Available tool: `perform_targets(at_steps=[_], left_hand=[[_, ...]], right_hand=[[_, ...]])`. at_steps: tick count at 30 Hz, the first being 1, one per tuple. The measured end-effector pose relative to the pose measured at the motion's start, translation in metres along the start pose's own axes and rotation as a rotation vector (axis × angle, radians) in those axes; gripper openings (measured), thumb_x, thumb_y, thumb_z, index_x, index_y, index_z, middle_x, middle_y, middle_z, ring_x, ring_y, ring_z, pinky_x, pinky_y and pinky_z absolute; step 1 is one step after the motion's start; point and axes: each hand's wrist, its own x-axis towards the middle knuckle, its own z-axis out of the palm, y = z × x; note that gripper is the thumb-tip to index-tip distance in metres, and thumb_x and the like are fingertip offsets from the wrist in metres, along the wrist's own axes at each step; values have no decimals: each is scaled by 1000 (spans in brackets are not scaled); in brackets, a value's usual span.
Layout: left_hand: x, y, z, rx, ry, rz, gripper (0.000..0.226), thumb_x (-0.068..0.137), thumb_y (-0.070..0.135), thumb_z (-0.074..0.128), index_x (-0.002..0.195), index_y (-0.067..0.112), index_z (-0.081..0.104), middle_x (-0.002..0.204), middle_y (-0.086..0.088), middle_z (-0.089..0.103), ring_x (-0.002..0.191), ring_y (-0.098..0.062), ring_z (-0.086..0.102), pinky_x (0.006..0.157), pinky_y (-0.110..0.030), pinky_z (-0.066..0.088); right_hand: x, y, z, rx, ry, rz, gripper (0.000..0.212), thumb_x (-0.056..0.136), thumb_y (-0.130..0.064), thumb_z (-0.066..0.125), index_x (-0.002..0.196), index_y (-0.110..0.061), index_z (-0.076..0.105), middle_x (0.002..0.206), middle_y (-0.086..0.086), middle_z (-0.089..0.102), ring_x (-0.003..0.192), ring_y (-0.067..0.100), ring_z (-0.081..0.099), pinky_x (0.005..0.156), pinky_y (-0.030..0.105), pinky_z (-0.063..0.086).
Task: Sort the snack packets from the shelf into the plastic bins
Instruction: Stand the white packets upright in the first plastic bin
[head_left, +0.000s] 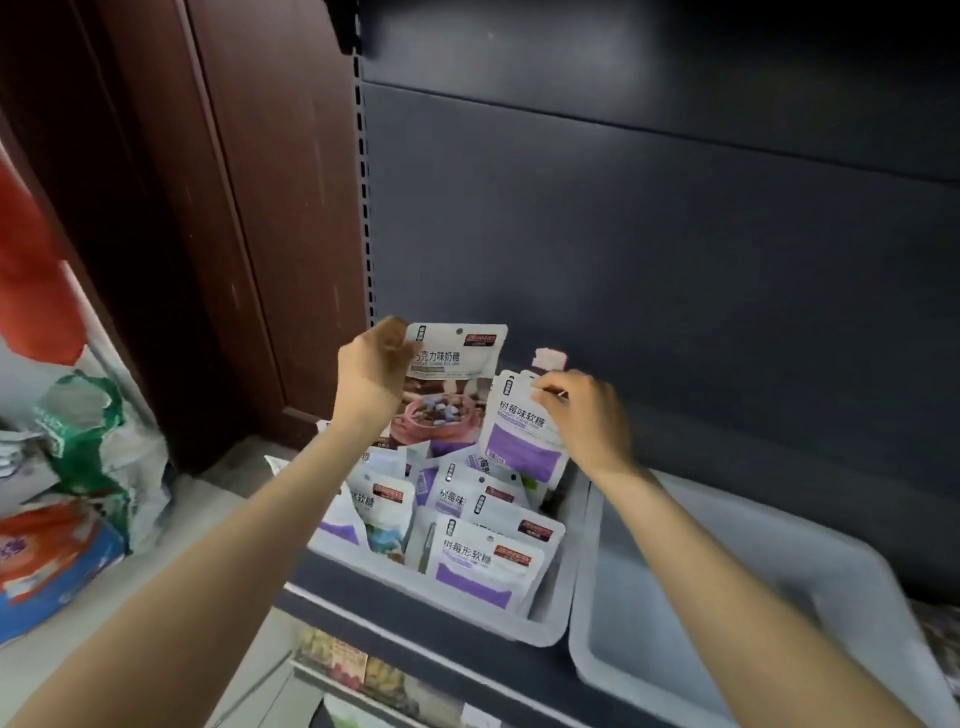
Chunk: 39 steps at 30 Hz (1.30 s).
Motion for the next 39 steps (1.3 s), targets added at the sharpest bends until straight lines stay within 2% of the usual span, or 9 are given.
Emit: perform_targets(at_steps=[3,8,12,20,25,30,33,37,39], left_hand=[[18,-4,3,34,-26,15,8,91,14,60,90,7,64,77,1,60,69,-13,54,52,-14,31],[35,-23,5,-63,-87,56,14,90,18,62,89,5,61,86,-2,67,73,-20,64,65,-31,51],[48,-28,9,-144,-106,39,8,90,17,63,87,11,61,86,0,67,81,-19,67,72,-36,56],[64,-14,16,-132,-196,138,8,90,11,61,85,5,60,78,2,63,65,-5,59,51,-8,45],[56,-56,22,84,-348,33,14,91,11,60,97,-2,60,94,-12,68,82,-22,62,64,-21,40],[52,-75,25,123,-408,-45,27,92,2,54,118,6,54,104,-16,68,92,-28,63,71,-23,41],[46,-72,30,148,-436,-55,34,92,4,54,125,5,46,113,-17,64,103,-34,60,78,-31,45],[27,-58,40,263,-312,89,54,88,14,63,136,7,39,134,-18,42,118,-36,46,90,-44,45],[11,-41,43,323,-323,192,46,91,19,59,133,12,43,133,-14,42,119,-33,44,88,-45,45]], right_hand=[[7,0,13,34,-29,14,11,89,-16,65,95,-10,72,95,2,72,85,18,66,72,33,52],[25,9,33,-8,-54,144,13,90,-18,63,99,-13,72,96,1,73,88,21,67,77,33,52],[32,13,39,-112,-53,240,16,89,-17,64,103,-16,72,101,3,72,95,24,66,81,37,53],[27,17,49,-149,-101,259,18,90,-10,61,101,-18,73,100,-1,72,94,18,66,78,33,54],[20,19,53,-108,-108,269,17,89,-6,60,97,-12,74,96,3,73,89,18,66,79,33,54],[12,17,61,-34,-154,260,18,90,-6,59,102,-10,71,104,4,71,97,18,65,88,37,53],[6,10,62,-27,-195,211,26,92,-8,58,117,-10,65,120,3,64,114,17,57,97,24,41],[-4,6,46,-75,-112,188,28,93,-10,56,120,-13,62,127,1,55,121,17,49,97,22,34],[-12,7,31,-94,-66,205,29,93,-12,56,121,-15,62,126,0,54,119,17,49,95,23,35]])
